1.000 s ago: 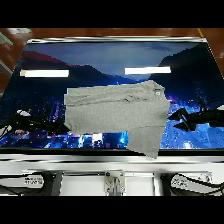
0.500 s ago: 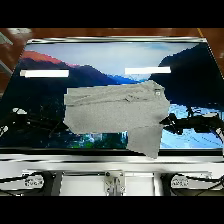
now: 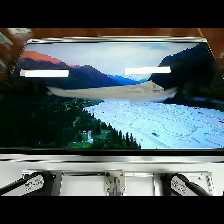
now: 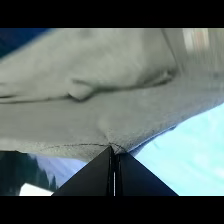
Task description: Fold the shirts.
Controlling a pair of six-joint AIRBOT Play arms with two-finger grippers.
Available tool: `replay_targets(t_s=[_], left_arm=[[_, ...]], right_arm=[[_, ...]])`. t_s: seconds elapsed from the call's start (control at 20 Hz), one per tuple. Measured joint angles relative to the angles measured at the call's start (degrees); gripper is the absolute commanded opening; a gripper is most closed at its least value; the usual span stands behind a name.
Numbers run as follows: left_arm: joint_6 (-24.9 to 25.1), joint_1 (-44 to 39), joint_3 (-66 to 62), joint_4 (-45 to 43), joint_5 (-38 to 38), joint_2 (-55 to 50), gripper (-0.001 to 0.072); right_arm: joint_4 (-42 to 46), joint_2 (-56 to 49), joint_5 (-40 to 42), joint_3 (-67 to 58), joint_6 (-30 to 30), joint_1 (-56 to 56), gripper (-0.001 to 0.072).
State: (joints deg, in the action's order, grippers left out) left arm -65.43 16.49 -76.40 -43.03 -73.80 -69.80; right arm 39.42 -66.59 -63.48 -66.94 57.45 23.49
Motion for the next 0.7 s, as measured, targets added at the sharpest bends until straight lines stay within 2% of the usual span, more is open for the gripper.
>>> replay_targets(t_s=[0.2, 0.4, 0.5, 0.7], left_arm=[[-2.6, -0.1, -26.7, 0.3, 4.6, 8.6, 0.0035], [-6.1, -0.1, -41.0, -4.6, 8.1, 17.6, 0.0035], [-7.7, -0.1, -43.1, -10.0, 7.2, 22.3, 0.0036], [-9.6, -0.1, -43.1, -20.3, -0.3, 28.7, 0.0036]], right_arm=[[2.0, 16.8, 7.8, -18.2, -0.5, 0.0, 0.0056], [14.9, 29.0, 12.4, -30.6, 6.2, 0.0, 0.0056], [21.3, 33.2, 10.7, -33.5, 10.1, -0.1, 0.0056], [29.9, 38.1, 1.3, -35.8, 14.2, -0.1, 0.0056]])
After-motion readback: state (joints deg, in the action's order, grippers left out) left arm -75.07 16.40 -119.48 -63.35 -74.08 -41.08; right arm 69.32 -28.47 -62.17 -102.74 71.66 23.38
